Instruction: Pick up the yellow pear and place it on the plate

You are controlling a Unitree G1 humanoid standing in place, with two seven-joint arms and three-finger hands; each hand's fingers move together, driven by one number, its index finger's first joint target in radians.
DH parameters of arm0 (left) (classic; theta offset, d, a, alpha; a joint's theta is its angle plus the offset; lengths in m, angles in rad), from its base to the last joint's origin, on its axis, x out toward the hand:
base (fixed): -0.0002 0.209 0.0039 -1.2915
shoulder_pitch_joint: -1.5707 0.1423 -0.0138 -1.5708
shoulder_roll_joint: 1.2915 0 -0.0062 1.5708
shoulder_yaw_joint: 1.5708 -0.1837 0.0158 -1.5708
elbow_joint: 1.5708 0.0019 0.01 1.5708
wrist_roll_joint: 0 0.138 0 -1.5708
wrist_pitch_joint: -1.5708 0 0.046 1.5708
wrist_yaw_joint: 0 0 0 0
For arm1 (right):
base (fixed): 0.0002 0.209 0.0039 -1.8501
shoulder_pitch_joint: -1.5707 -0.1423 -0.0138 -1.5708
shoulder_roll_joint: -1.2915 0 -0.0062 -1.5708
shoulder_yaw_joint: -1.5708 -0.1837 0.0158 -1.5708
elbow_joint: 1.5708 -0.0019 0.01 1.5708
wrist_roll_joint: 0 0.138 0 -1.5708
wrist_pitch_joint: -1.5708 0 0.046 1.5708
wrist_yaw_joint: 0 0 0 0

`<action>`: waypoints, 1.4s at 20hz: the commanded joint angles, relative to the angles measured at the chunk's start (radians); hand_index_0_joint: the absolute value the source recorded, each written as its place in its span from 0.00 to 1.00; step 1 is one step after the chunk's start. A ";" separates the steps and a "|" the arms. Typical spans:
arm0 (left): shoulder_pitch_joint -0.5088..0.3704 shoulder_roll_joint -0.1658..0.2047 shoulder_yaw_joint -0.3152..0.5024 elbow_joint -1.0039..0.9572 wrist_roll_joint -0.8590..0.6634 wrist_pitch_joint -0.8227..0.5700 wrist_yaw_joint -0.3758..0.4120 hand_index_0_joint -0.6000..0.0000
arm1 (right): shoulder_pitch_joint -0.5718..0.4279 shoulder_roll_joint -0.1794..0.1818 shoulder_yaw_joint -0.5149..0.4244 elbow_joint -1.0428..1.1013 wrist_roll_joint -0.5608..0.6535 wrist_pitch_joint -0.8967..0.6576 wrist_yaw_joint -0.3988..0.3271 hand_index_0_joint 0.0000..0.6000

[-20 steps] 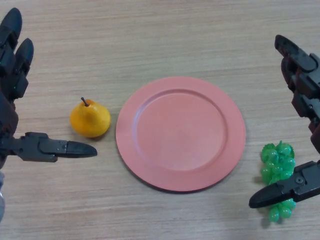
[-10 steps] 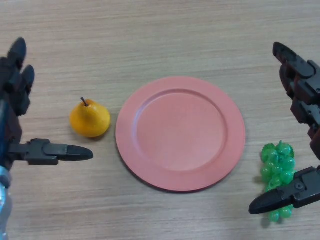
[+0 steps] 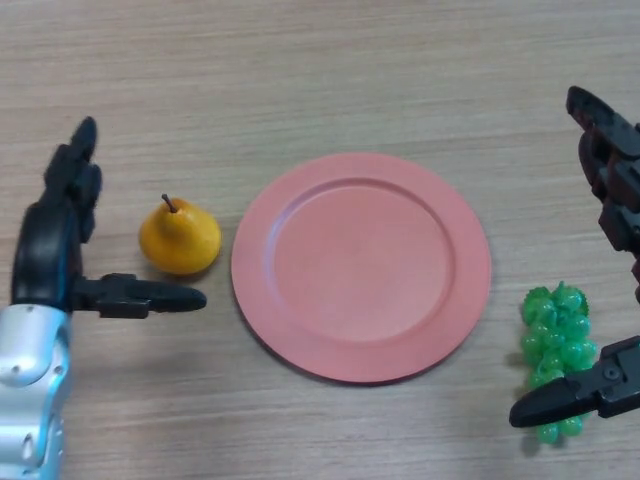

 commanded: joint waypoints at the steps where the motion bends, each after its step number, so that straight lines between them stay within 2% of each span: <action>1: -0.105 0.038 0.031 0.030 0.037 -0.185 0.052 1.00 | -0.015 -0.013 -0.077 -0.064 0.023 -0.111 -0.003 0.00; 5: -0.193 0.020 -0.003 0.225 0.096 -0.250 0.085 1.00 | -0.025 -0.020 -0.082 -0.063 0.017 -0.096 -0.005 0.00; 11: -0.331 0.004 -0.018 0.493 0.114 -0.322 0.090 1.00 | -0.013 -0.016 -0.096 -0.081 0.020 -0.106 0.000 0.00; 14: -0.378 -0.008 -0.019 0.589 0.129 -0.407 0.127 1.00 | 0.001 -0.012 -0.116 -0.084 0.013 -0.138 0.007 0.00; 15: -0.380 -0.008 -0.020 0.593 0.132 -0.410 0.133 0.83 | 0.000 -0.012 -0.117 -0.084 0.012 -0.138 0.006 0.00; 16: -0.385 -0.009 -0.022 0.605 0.140 -0.414 0.145 0.58 | -0.001 -0.012 -0.120 -0.084 0.009 -0.142 0.005 0.00; 17: -0.389 -0.009 -0.028 0.619 0.155 -0.414 0.161 0.42 | -0.001 -0.010 -0.123 -0.086 0.010 -0.144 0.002 0.00; 18: -0.396 -0.011 -0.036 0.640 0.183 -0.409 0.190 0.17 | -0.001 -0.006 -0.129 -0.091 0.012 -0.143 -0.003 0.00; 19: -0.400 -0.013 -0.044 0.653 0.210 -0.397 0.209 0.03 | 0.000 -0.004 -0.133 -0.097 0.017 -0.140 -0.007 0.00; 20: -0.403 -0.012 -0.054 0.659 0.239 -0.378 0.226 0.00 | 0.002 -0.003 -0.138 -0.108 0.026 -0.123 -0.009 0.00; 24: -0.400 -0.006 -0.055 0.652 0.307 -0.369 0.289 0.00 | 0.005 -0.010 -0.143 -0.127 0.017 -0.099 0.000 0.00; 28: -0.369 0.027 -0.086 0.530 0.464 -0.413 0.417 0.00 | 0.001 -0.007 -0.143 -0.120 0.007 -0.104 0.003 0.00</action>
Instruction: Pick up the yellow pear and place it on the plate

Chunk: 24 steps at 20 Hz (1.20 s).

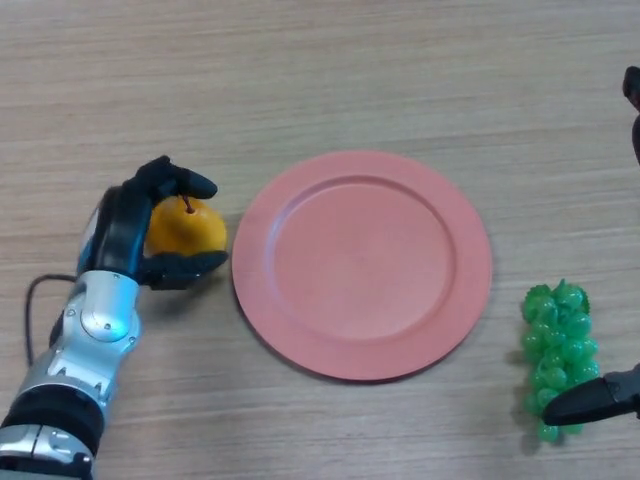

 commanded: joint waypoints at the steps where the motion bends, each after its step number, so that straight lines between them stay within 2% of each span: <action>1: -0.036 0.055 0.011 -0.143 0.082 -0.136 0.128 0.00 | -0.022 -0.013 -0.047 -0.046 0.009 -0.107 -0.014 0.00; 3: -0.002 0.036 0.011 -0.296 0.113 -0.085 0.100 0.00 | -0.025 -0.011 -0.053 -0.048 0.028 -0.101 -0.017 0.00; 5: 0.037 -0.004 0.000 -0.451 0.101 -0.038 0.019 0.00 | -0.029 -0.016 -0.046 -0.037 0.016 -0.113 -0.023 0.00; 6: 0.058 -0.038 -0.016 -0.517 0.088 -0.025 -0.018 0.00 | -0.036 -0.025 -0.046 -0.034 0.007 -0.108 -0.024 0.00; 7: 0.069 -0.056 -0.030 -0.549 0.049 -0.025 -0.049 0.00 | -0.040 -0.027 -0.049 -0.032 0.002 -0.117 -0.026 0.00; 8: 0.083 -0.072 -0.080 -0.594 0.001 0.014 -0.088 0.00 | -0.044 -0.030 -0.046 -0.036 -0.003 -0.111 -0.025 0.00; 12: 0.106 -0.082 -0.229 -0.606 -0.176 0.078 -0.148 0.00 | -0.044 -0.024 -0.037 -0.026 -0.015 -0.131 -0.030 0.00; 14: 0.097 -0.083 -0.255 -0.576 -0.277 0.083 -0.172 0.00 | -0.057 -0.034 -0.039 -0.028 -0.020 -0.124 -0.034 0.00; 17: 0.074 -0.083 -0.278 -0.541 -0.340 0.149 -0.135 0.00 | -0.055 -0.034 -0.036 -0.027 -0.028 -0.131 -0.028 0.00; 19: 0.063 -0.083 -0.284 -0.512 -0.291 0.168 -0.100 0.00 | -0.055 -0.035 -0.031 -0.027 -0.037 -0.132 -0.027 0.00; 21: 0.064 -0.083 -0.283 -0.514 -0.274 0.178 -0.103 0.33 | -0.057 -0.036 -0.031 -0.027 -0.039 -0.131 -0.026 0.00; 22: 0.071 -0.083 -0.282 -0.528 -0.254 0.196 -0.114 0.58 | -0.058 -0.036 -0.030 -0.026 -0.043 -0.131 -0.025 0.00; 23: 0.089 -0.083 -0.280 -0.563 -0.216 0.227 -0.133 0.75 | -0.059 -0.036 -0.021 -0.023 -0.051 -0.131 -0.025 0.00; 24: 0.144 -0.083 -0.267 -0.672 -0.133 0.297 -0.173 1.00 | -0.060 -0.033 0.003 -0.021 -0.060 -0.127 -0.021 0.00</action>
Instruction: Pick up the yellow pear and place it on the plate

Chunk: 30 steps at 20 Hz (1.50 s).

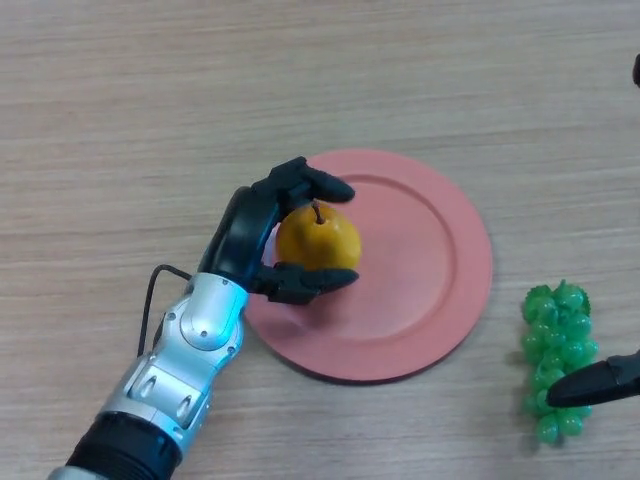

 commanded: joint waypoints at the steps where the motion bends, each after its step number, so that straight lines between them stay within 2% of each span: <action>1: 0.019 0.011 0.060 -0.203 0.078 -0.003 -0.044 1.00 | -0.026 -0.024 0.011 -0.047 -0.009 -0.116 -0.020 0.00; 5: 0.114 0.011 0.142 -0.579 0.035 0.237 -0.116 1.00 | -0.049 -0.026 0.030 -0.054 0.032 -0.064 -0.031 0.00; 7: 0.139 0.011 0.211 -0.731 0.006 0.276 -0.113 1.00 | -0.064 -0.029 0.044 -0.038 0.048 -0.060 -0.045 0.00; 9: 0.181 0.017 0.287 -0.870 -0.027 0.312 -0.171 1.00 | -0.067 -0.031 0.063 -0.027 0.056 -0.063 -0.052 0.00; 10: 0.199 0.038 0.325 -0.927 -0.061 0.343 -0.222 1.00 | -0.072 -0.033 0.068 -0.027 0.063 -0.055 -0.054 0.00; 12: 0.249 0.084 0.392 -1.006 -0.135 0.389 -0.298 1.00 | -0.075 -0.037 0.061 -0.028 0.090 -0.053 -0.044 0.00; 14: 0.311 0.111 0.469 -1.087 -0.212 0.416 -0.331 1.00 | -0.056 -0.031 0.059 -0.008 0.118 -0.075 -0.032 0.00; 18: 0.411 0.129 0.596 -1.236 -0.436 0.484 -0.313 1.00 | -0.032 -0.027 0.043 -0.002 0.126 -0.093 -0.022 0.00; 23: 0.473 0.111 0.596 -1.236 -0.415 0.393 -0.331 1.00 | -0.014 -0.014 0.061 -0.018 0.119 -0.093 -0.053 0.00; 25: 0.478 0.107 0.594 -1.233 -0.407 0.364 -0.336 1.00 | -0.016 -0.015 0.063 -0.022 0.117 -0.085 -0.057 0.34; 26: 0.486 0.101 0.589 -1.224 -0.403 0.331 -0.342 1.00 | -0.020 -0.016 0.066 -0.027 0.112 -0.081 -0.060 0.25; 27: 0.495 0.097 0.588 -1.215 -0.409 0.306 -0.348 1.00 | -0.022 -0.017 0.066 -0.030 0.105 -0.084 -0.062 0.08; 28: 0.498 0.097 0.594 -1.212 -0.425 0.305 -0.350 1.00 | -0.021 -0.017 0.066 -0.028 0.098 -0.090 -0.062 0.00; 30: 0.484 0.108 0.599 -1.218 -0.437 0.345 -0.343 1.00 | -0.028 -0.018 0.064 -0.024 0.098 -0.092 -0.064 0.00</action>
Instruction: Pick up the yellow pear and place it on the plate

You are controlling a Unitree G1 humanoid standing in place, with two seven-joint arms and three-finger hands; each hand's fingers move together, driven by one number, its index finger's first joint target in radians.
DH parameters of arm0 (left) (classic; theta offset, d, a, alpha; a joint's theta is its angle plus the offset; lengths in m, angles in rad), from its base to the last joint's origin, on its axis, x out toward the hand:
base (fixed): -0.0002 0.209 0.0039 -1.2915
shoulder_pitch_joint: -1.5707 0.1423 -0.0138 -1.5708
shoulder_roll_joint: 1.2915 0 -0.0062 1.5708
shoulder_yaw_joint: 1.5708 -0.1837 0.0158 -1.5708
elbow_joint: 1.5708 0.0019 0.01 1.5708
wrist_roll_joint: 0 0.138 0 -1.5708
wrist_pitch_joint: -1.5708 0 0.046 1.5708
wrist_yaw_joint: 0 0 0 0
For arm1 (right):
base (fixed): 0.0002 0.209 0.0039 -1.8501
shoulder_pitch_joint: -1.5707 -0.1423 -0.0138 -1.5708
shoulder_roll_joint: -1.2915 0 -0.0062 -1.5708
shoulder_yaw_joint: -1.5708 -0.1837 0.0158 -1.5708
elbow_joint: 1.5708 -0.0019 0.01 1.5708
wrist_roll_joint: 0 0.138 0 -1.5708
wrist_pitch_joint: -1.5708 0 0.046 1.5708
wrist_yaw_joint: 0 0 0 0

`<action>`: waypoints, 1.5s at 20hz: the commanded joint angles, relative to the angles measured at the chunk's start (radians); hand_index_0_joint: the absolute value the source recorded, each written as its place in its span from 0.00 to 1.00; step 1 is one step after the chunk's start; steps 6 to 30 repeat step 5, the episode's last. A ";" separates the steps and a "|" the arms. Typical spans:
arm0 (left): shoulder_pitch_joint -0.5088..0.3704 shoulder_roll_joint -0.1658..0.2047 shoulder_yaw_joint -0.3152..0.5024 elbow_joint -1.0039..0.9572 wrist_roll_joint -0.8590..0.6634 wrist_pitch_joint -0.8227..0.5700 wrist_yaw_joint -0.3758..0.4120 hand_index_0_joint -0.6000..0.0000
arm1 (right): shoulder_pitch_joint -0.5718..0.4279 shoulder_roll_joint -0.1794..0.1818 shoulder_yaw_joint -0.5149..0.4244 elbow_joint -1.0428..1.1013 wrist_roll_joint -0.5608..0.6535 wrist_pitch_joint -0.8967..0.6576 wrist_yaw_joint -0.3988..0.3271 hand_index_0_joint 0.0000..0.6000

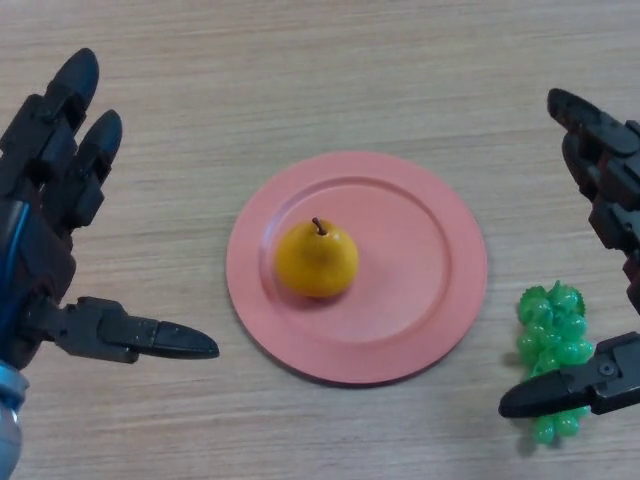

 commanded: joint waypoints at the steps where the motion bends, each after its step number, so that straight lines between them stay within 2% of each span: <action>1: -0.036 0.035 0.045 -0.044 -0.024 -0.099 -0.012 1.00 | -0.029 -0.019 -0.036 -0.047 0.004 -0.129 -0.033 0.00; 5: -0.040 0.030 0.024 -0.009 -0.006 -0.150 -0.012 1.00 | -0.035 -0.021 -0.024 -0.021 -0.022 -0.148 -0.023 0.00; 30: -0.040 0.030 0.024 -0.009 -0.006 -0.150 -0.012 1.00 | -0.035 -0.021 -0.024 -0.021 -0.022 -0.148 -0.023 0.00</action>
